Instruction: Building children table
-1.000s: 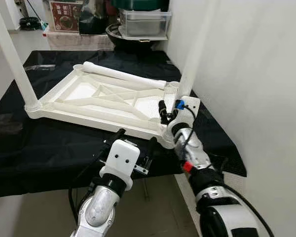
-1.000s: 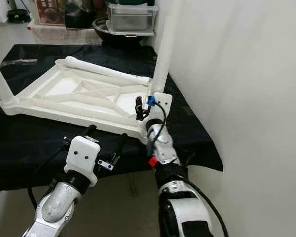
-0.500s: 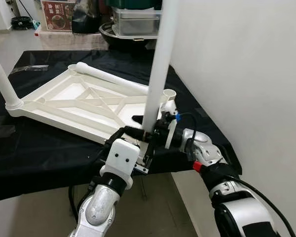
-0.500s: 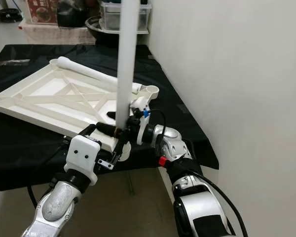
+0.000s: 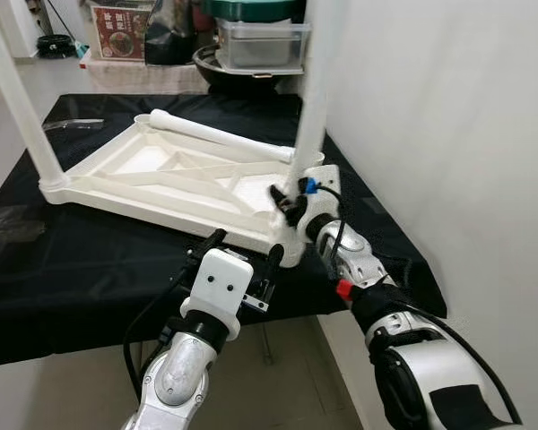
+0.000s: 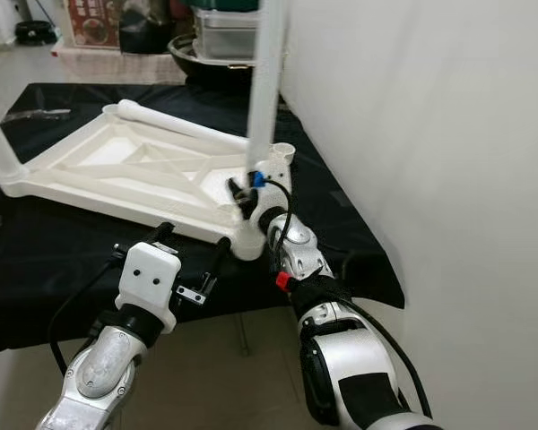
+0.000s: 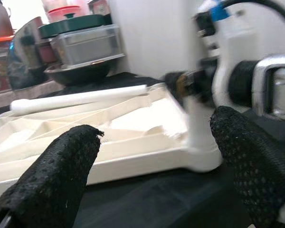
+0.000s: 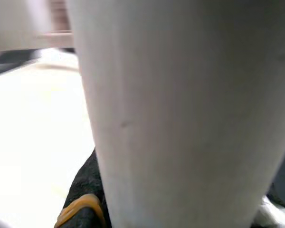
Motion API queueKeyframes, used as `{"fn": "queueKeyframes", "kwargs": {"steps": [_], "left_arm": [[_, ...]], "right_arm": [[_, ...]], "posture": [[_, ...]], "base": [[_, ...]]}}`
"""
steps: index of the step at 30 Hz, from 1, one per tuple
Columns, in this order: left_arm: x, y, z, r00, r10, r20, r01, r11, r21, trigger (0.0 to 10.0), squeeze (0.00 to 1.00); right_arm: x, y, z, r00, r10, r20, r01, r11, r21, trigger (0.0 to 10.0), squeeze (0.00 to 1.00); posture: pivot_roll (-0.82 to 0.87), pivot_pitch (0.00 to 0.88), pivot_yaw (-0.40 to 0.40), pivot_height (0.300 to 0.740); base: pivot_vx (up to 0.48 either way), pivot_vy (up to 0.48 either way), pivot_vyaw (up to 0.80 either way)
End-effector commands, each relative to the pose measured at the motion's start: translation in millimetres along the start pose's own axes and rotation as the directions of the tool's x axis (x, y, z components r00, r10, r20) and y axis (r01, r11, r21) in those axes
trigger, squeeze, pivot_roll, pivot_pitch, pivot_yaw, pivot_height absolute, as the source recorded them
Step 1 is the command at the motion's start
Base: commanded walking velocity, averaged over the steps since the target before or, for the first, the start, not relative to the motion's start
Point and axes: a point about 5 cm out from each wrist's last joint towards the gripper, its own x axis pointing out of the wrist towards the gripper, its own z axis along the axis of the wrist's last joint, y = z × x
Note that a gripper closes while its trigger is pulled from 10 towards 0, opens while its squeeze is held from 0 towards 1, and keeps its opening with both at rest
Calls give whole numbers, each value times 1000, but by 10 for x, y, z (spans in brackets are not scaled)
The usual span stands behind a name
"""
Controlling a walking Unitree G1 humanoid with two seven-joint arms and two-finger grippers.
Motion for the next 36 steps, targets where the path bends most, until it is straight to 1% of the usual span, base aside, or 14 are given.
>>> {"fn": "queueKeyframes", "kwargs": {"steps": [1, 5, 6, 7, 8, 15, 16, 17, 18, 22, 25, 33, 34, 36], "left_arm": [[-11, -17, -29, 1000, -9, -10, 9, 1000, 7, 10000, 0], [-11, -18, -34, 1000, -10, -10, 10, 1000, 6, 10000, 0], [-13, -20, -37, 1000, -11, -11, 11, 1000, 7, 10000, 0], [-13, -22, -38, 1000, -11, -11, 11, 1000, 7, 10000, 0], [-12, -23, -38, 1000, -11, -11, 11, 1000, 7, 10000, 0], [-10, -19, -42, 1000, -10, -12, 10, 1000, 9, 10000, 0], [-4, -12, -38, 1000, -8, -11, 8, 1000, 9, 10000, 0], [5, -4, -31, 1000, -5, -9, 5, 1000, 8, 10000, 0], [5, -4, -31, 1000, -5, -9, 5, 1000, 8, 10000, 0], [11, -7, -25, 1000, -5, -7, 5, 1000, 8, 10000, 0], [14, -9, -15, 1000, -6, -4, 6, 1000, 9, 10000, 0], [21, -5, -5, 1000, -2, -2, 2, 1000, 8, 10000, 0], [23, -6, -4, 1000, -3, -2, 3, 1000, 9, 10000, 0], [24, -6, -4, 1000, -4, -2, 4, 1000, 9, 10000, 0]], "right_arm": [[-63, -194, -168, 978, -194, -74, 194, 981, -4, 0, 0], [-145, -151, -228, 948, -309, -84, 311, 950, 12, 0, 0], [-150, -63, -217, 961, -271, -62, 274, 960, 49, 10000, 0], [-147, 22, -187, 976, -214, -29, 216, 974, 70, 10000, 0], [-147, 79, -162, 984, -178, -5, 178, 981, 82, 10000, 1000], [-118, 138, 3, 991, -79, 111, 67, 992, 108, 10000, 1000], [-79, 147, 60, 992, 27, 121, -43, 990, 135, 10000, 0], [-62, 228, 120, 947, 294, 127, -316, 925, 210, 10000, 0], [-62, 228, 120, 947, 294, 127, -316, 925, 210, 10000, 0], [-151, 301, 138, 790, 595, 145, -612, 760, 218, 10000, 0], [-278, 258, 105, 561, 822, 97, -821, 539, 186, 10000, 0], [-321, 466, 14, 398, 918, 4, -915, 396, 77, 10000, 0], [-287, 516, 4, 454, 891, -2, -890, 454, 41, 0, 0], [-265, 547, 0, 493, 870, -3, -870, 493, 16, 0, 0]], "posture": [[109, 48, -111, 740], [109, 42, -111, 740], [109, 41, -109, 740], [109, 38, -109, 740], [109, 39, -109, 740], [106, 44, -106, 740], [102, 49, -105, 740], [101, 50, -107, 740], [101, 50, -107, 740], [102, 52, -108, 740], [107, 56, -110, 740], [108, 62, -115, 740], [108, 62, -112, 740], [108, 62, -112, 740]], "base": [[0, 0, 0], [0, 0, 0], [0, 0, 0], [0, 0, 0], [0, 0, 0], [0, 0, 0], [0, 0, 0], [0, 0, 0], [0, 0, 0], [0, 0, 0], [0, 0, 0], [0, 0, 0], [0, 0, 0], [0, 0, 0]]}}
